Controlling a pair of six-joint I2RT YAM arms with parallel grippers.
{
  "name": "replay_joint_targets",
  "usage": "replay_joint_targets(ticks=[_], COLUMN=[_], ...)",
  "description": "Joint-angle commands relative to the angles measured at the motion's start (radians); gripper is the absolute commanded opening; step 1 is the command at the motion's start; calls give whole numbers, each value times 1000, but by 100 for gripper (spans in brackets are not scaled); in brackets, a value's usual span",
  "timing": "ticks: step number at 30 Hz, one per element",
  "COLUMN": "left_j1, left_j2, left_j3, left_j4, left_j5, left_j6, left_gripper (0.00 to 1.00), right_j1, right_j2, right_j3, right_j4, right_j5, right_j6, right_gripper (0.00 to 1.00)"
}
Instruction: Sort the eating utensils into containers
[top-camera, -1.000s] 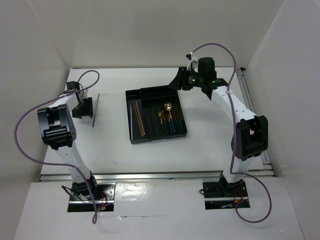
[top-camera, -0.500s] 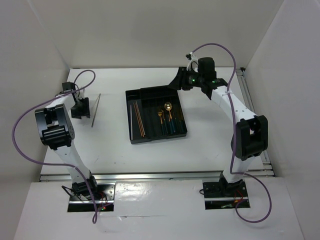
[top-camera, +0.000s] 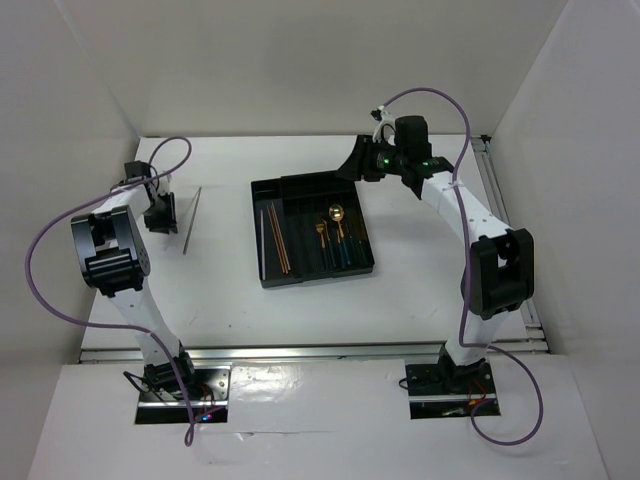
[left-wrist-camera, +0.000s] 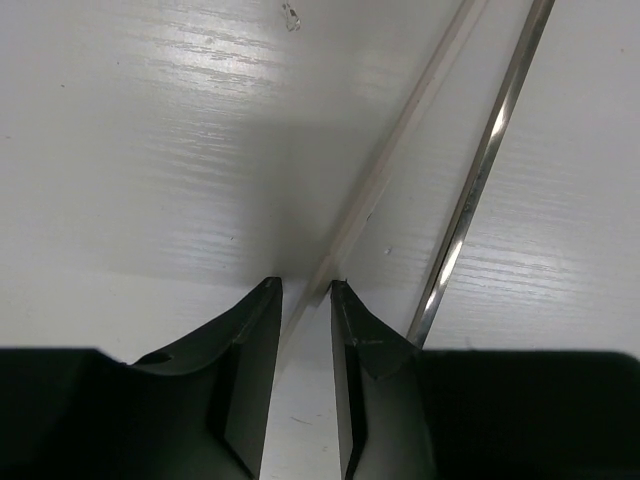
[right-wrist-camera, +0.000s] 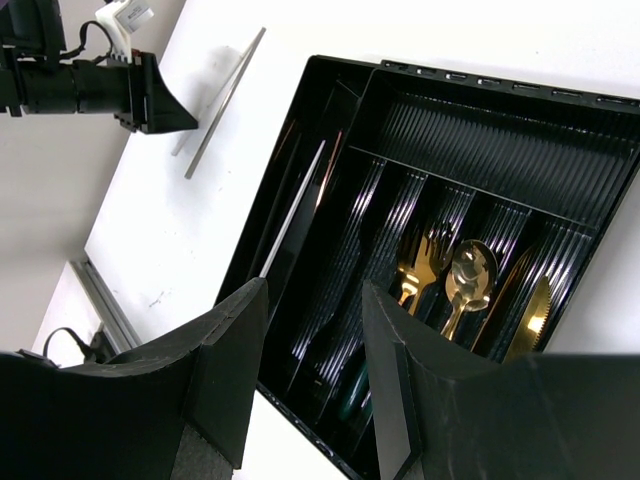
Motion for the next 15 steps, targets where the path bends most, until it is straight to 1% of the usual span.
replay_joint_targets(ticks=[1, 5, 7, 8, 9, 10, 14, 15], left_j1=[-15, -15, -15, -15, -15, -15, -15, -15], left_j2=[67, 76, 76, 86, 86, 86, 64, 23], left_j3=[-10, -19, -30, -30, -30, -30, -49, -68], left_j4=[-48, -48, -48, -48, -48, -48, -48, -48], left_j5=[32, 22, 22, 22, 22, 22, 41, 41], left_j6=[18, 27, 36, 36, 36, 36, 36, 36], left_gripper=[39, 33, 18, 13, 4, 0, 0, 0], right_j1=[-7, -7, -7, -7, -7, -7, -7, -7], right_j2=[1, 1, 1, 1, 1, 1, -8, -8], right_j3=[0, 0, 0, 0, 0, -9, -19, -19], right_j4=[42, 33, 33, 33, 33, 33, 33, 33], right_j5=[-3, -3, -3, -3, -3, -3, -3, -3], right_j6=[-8, -8, -18, -18, -18, -18, -27, -36], right_gripper=[50, 50, 50, 50, 50, 50, 50, 50])
